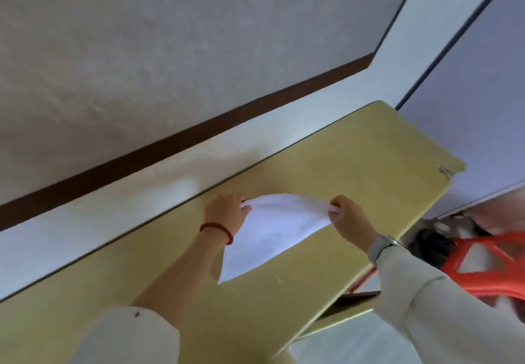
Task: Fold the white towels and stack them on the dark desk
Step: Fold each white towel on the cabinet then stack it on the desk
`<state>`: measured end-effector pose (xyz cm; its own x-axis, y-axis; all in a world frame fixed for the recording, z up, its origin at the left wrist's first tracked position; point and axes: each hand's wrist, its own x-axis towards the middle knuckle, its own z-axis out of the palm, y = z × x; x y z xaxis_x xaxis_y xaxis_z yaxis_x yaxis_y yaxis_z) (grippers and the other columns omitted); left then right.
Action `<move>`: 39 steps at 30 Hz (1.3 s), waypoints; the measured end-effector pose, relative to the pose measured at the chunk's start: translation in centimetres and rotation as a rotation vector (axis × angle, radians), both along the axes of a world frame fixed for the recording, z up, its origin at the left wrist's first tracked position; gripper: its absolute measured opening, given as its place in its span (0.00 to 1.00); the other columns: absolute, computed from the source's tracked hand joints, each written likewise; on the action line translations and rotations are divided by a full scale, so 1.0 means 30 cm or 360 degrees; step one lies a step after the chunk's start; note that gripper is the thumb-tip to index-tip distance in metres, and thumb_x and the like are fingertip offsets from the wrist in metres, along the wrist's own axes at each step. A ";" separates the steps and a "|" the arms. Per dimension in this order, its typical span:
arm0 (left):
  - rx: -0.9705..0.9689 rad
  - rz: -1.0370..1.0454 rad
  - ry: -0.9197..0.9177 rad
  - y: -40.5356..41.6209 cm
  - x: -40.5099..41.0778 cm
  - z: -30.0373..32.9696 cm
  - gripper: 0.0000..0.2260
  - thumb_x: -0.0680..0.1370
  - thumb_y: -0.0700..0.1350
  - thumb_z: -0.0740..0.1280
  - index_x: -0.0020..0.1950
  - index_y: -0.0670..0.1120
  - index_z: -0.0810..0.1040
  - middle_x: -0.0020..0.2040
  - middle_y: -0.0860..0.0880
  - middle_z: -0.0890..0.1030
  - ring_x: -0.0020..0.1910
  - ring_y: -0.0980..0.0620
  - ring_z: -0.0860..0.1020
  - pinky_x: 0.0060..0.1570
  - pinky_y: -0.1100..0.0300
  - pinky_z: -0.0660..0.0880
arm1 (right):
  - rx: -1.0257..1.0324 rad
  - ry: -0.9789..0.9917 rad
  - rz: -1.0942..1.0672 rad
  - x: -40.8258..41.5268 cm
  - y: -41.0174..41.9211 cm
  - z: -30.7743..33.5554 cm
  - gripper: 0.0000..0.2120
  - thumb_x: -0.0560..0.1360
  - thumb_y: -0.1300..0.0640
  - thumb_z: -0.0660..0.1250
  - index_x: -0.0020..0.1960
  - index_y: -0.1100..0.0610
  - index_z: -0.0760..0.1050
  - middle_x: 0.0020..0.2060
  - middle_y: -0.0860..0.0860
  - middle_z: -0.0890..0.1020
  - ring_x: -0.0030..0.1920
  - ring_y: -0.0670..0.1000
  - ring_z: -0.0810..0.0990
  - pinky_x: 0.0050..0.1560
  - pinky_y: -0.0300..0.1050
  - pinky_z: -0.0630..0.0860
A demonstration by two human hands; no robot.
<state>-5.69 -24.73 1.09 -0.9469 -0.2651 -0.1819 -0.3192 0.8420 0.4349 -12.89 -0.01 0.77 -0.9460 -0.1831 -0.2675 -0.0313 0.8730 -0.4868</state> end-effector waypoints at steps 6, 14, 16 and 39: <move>0.0156 -0.0165 0.0552 0.150 -0.268 0.306 0.09 0.77 0.42 0.63 0.53 0.41 0.79 0.50 0.44 0.80 0.50 0.44 0.77 0.46 0.58 0.70 | -0.0532 0.0390 -0.0475 -0.112 0.169 0.309 0.05 0.74 0.67 0.60 0.44 0.59 0.69 0.43 0.61 0.77 0.34 0.57 0.78 0.33 0.43 0.77; 0.0223 -0.0361 0.0922 0.158 -0.271 0.367 0.06 0.74 0.36 0.66 0.49 0.39 0.80 0.45 0.42 0.81 0.44 0.44 0.78 0.46 0.50 0.77 | -0.0531 0.0680 -0.0489 -0.013 0.237 0.371 0.03 0.74 0.65 0.62 0.47 0.61 0.73 0.42 0.53 0.75 0.41 0.52 0.73 0.39 0.41 0.65; 0.0205 -0.0382 0.0776 0.126 -0.215 0.289 0.07 0.74 0.36 0.66 0.50 0.41 0.81 0.47 0.43 0.81 0.46 0.45 0.78 0.48 0.52 0.76 | -0.0531 0.0620 -0.0429 0.049 0.229 0.290 0.03 0.75 0.65 0.63 0.47 0.63 0.74 0.42 0.52 0.75 0.44 0.52 0.75 0.41 0.39 0.67; 0.0794 0.0092 -0.0330 0.006 0.060 -0.162 0.04 0.75 0.40 0.66 0.49 0.45 0.76 0.43 0.47 0.77 0.44 0.51 0.74 0.37 0.69 0.68 | -0.0376 -0.0341 -0.0433 0.345 0.185 -0.162 0.14 0.80 0.57 0.56 0.38 0.62 0.70 0.30 0.54 0.70 0.33 0.53 0.67 0.32 0.41 0.61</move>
<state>-3.89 -24.56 -3.78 -0.8642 -0.1491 -0.4805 -0.4805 0.5278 0.7004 -2.54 5.53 -4.09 -0.8959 -0.0144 -0.4441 0.3086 0.6990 -0.6451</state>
